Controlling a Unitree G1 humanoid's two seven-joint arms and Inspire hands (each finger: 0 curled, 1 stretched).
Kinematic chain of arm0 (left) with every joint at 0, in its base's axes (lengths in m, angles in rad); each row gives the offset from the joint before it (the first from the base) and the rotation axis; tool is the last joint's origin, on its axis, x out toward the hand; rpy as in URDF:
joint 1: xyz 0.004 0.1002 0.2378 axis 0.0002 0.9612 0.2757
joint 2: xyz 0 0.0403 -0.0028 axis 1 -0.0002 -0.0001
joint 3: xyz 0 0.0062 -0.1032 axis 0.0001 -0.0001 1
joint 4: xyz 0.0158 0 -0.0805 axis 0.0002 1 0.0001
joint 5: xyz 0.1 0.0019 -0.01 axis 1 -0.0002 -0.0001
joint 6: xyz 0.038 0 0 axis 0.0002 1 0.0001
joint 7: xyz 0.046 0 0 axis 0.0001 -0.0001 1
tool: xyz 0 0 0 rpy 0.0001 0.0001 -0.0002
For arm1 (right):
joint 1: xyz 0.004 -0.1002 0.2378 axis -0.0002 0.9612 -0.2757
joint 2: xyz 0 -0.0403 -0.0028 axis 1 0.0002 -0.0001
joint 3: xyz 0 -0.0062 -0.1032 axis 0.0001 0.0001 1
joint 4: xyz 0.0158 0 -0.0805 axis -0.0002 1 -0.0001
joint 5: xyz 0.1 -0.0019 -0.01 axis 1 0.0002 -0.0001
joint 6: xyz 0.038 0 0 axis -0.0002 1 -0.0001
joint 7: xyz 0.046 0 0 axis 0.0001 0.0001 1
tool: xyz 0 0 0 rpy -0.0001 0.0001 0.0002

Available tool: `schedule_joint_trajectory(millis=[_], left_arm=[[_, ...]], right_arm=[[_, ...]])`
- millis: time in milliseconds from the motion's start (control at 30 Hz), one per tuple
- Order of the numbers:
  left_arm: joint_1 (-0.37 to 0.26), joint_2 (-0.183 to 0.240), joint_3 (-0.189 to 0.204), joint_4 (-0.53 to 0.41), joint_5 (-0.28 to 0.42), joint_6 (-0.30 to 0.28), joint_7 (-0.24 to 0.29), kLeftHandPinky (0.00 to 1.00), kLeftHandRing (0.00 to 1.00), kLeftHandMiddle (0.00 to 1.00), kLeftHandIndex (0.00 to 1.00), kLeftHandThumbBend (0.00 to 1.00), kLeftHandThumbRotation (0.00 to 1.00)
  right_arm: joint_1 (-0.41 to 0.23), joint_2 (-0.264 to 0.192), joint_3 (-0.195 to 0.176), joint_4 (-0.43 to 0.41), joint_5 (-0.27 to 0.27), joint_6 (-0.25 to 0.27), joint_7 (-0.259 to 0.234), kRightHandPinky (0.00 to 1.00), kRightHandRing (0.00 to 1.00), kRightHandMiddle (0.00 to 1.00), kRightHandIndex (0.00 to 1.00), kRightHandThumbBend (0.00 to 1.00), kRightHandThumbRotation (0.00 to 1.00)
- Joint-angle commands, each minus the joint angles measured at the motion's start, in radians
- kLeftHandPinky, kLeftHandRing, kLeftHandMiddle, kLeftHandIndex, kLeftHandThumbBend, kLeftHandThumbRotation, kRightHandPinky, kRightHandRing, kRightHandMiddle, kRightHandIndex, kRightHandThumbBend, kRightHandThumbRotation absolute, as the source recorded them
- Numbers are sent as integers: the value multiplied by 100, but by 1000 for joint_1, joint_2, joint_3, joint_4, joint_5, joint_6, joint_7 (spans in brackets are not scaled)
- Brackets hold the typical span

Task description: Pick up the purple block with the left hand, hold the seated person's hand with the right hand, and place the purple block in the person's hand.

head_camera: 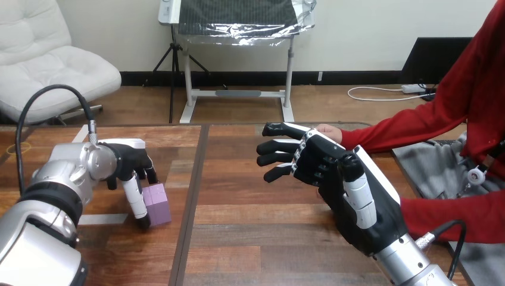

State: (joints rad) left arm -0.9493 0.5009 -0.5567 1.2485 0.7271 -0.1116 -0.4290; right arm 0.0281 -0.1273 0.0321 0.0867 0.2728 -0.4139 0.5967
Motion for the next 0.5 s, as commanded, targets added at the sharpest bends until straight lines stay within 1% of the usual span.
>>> schedule_joint_trajectory(millis=[0, 167, 467], left_arm=[[-40, -2, -13, -19, 13, 3, 10, 75, 92, 90, 83, 99, 4], [-38, 0, -17, -21, 18, 0, 19, 75, 92, 90, 84, 100, 6], [-33, 2, -15, -25, 15, 0, 34, 74, 90, 88, 83, 94, 5]], right_arm=[[-56, -13, -14, -22, 13, -6, -1, 61, 71, 73, 78, 79, 100], [-59, -13, -15, -14, 9, -15, -1, 60, 71, 74, 78, 80, 100], [-61, -12, -13, -19, 9, -8, -3, 60, 71, 73, 79, 80, 100]])
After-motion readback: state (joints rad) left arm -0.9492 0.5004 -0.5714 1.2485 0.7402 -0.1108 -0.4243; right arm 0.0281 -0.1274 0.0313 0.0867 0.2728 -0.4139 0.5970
